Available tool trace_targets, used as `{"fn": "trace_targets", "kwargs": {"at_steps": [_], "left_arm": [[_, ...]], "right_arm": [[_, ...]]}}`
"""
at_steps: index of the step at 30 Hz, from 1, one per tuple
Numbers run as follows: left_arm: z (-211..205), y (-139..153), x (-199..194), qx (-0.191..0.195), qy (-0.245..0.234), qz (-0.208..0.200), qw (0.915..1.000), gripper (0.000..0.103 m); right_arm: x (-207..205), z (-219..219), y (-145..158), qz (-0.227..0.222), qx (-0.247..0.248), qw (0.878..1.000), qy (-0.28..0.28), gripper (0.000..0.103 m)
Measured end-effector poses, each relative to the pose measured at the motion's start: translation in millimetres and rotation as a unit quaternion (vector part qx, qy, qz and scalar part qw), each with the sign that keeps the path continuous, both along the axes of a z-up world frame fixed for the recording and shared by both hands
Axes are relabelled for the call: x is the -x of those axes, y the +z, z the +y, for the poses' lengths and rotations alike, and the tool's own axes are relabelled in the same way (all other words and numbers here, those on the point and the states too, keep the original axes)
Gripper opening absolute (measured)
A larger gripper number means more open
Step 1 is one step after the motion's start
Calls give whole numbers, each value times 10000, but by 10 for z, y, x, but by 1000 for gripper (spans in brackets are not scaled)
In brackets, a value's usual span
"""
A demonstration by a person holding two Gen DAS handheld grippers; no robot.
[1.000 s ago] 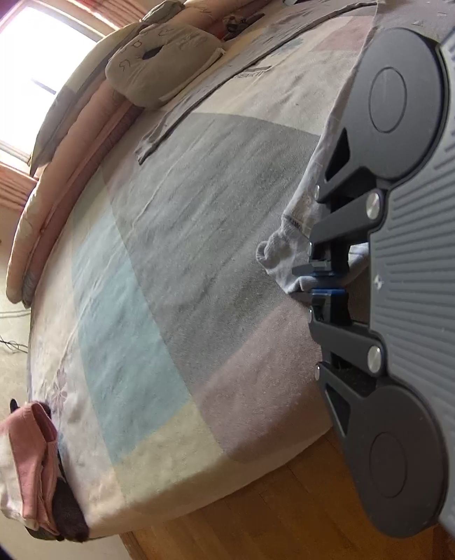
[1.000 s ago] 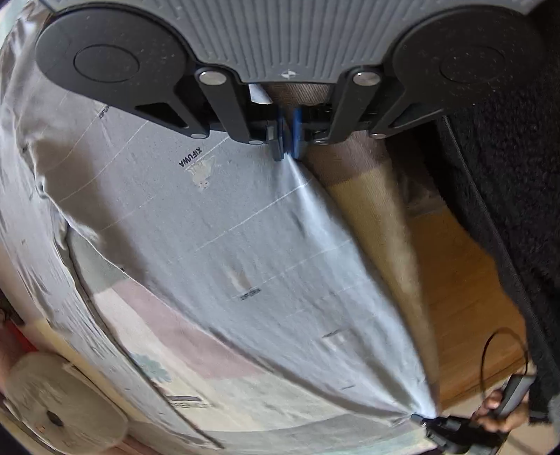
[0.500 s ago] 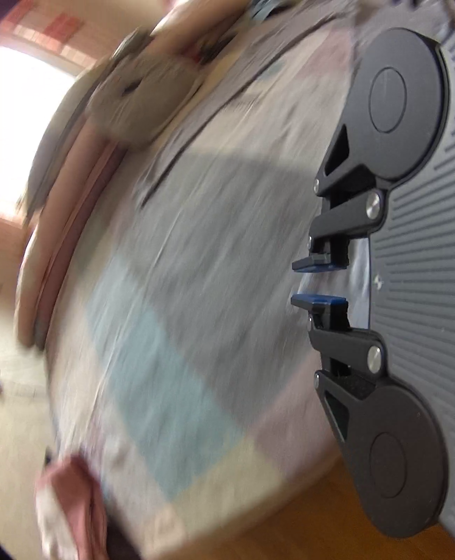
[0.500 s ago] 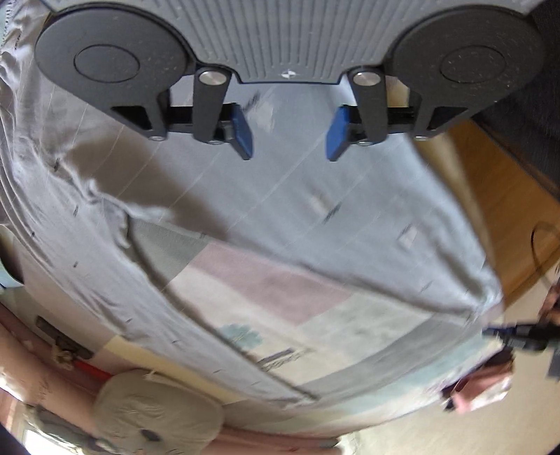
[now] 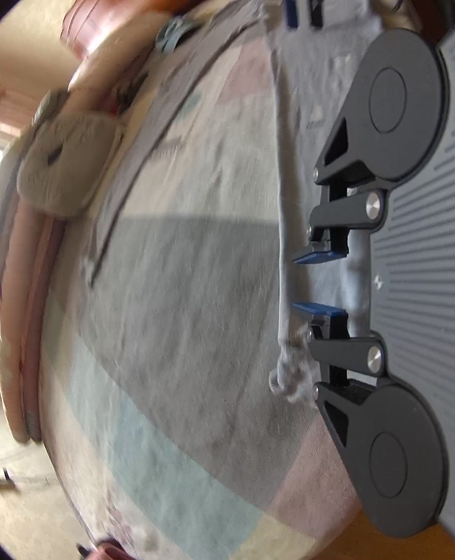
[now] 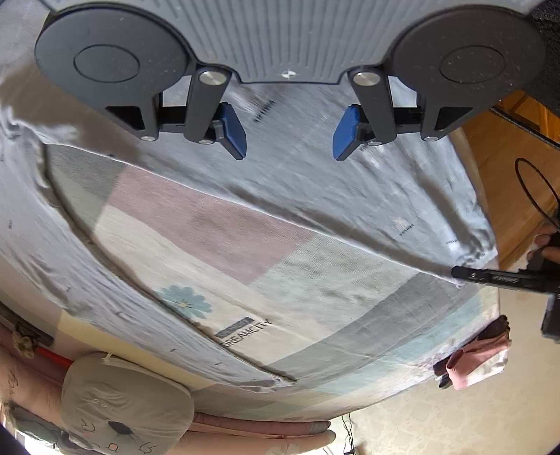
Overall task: Fold clothes
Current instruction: 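Smooth the spread garment with both open tools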
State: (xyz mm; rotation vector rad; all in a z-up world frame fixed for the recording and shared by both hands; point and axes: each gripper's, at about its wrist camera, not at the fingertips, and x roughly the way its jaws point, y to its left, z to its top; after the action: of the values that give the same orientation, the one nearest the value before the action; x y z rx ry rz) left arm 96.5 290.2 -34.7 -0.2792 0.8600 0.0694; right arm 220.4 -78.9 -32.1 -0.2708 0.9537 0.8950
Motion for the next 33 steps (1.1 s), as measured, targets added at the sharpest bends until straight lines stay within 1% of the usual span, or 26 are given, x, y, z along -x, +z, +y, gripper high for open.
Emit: {"fn": "trace_targets", "kwargs": {"at_steps": [1, 2, 3, 5, 7, 8, 10, 11, 14, 15, 17, 18, 19, 21, 22, 24, 26, 29, 30, 32, 33], "left_arm": [[-76, 12, 27, 210, -227, -59, 9995, 33], [-156, 12, 47, 434, -454, -104, 9980, 35], [-216, -29, 67, 529, -531, -56, 9972, 36], [-321, -141, 105, 632, -584, 102, 9962, 36], [-314, -268, 198, 738, -380, 228, 9963, 34], [-295, -289, 264, 771, -306, 178, 9964, 37], [-291, -272, 377, 531, -258, 295, 9978, 34], [-293, -253, 416, 431, -292, 356, 9980, 34], [-294, -142, 353, 219, -358, 594, 9974, 32], [-295, -103, 294, 266, -409, 494, 9976, 32], [-294, -31, 161, 458, -538, 185, 9973, 38], [-294, 4, 95, 554, -602, 31, 9966, 43], [-323, 1, 9, 652, -681, -64, 9955, 43], [-447, -63, -166, 681, -933, -114, 9932, 43], [-488, -116, -223, 620, -953, -38, 9935, 43], [-554, -233, -318, 456, -919, 176, 9946, 42], [-474, -270, -249, 511, -808, 88, 9954, 44], [-273, -241, -127, 377, -302, 225, 9986, 43], [-237, -210, -118, 340, -187, 248, 9989, 41], [-188, -142, -115, 243, 1, 278, 9993, 41], [-205, -108, -128, 235, -21, 220, 9995, 41]], "right_arm": [[-7, 26, -13, 47, -33, 10000, -10, 62], [-15, 52, -27, 92, -63, 9999, -21, 62], [-22, 81, -46, 125, -77, 9999, -37, 62], [-32, 133, -77, 176, -111, 9998, -55, 62], [-31, 174, -91, 177, -132, 9997, -66, 62], [-30, 187, -95, 175, -136, 9997, -76, 63], [-33, 161, -103, 185, -130, 9996, -152, 64], [-36, 138, -110, 200, -125, 9995, -198, 65], [-53, 16, -140, 300, -155, 9986, -398, 67], [-62, -14, -141, 319, -168, 9983, -462, 67], [-81, -65, -133, 330, -213, 9975, -595, 68], [-90, -76, -127, 316, -241, 9969, -673, 70], [-103, -80, -124, 310, -271, 9963, -756, 71], [-119, -79, -118, 308, -341, 9948, -908, 71], [-123, -76, -115, 311, -380, 9940, -977, 71], [-129, -74, -112, 311, -445, 9923, -1113, 73], [-97, -130, -117, 244, -341, 9917, -1216, 75], [-54, -277, -119, 128, -182, 9893, -1442, 79], [-69, -385, -106, 68, -181, 9868, -1609, 79], [-107, -602, -80, -51, -184, 9806, -1950, 82], [-169, -722, -64, -109, -216, 9759, -2169, 83]]}}
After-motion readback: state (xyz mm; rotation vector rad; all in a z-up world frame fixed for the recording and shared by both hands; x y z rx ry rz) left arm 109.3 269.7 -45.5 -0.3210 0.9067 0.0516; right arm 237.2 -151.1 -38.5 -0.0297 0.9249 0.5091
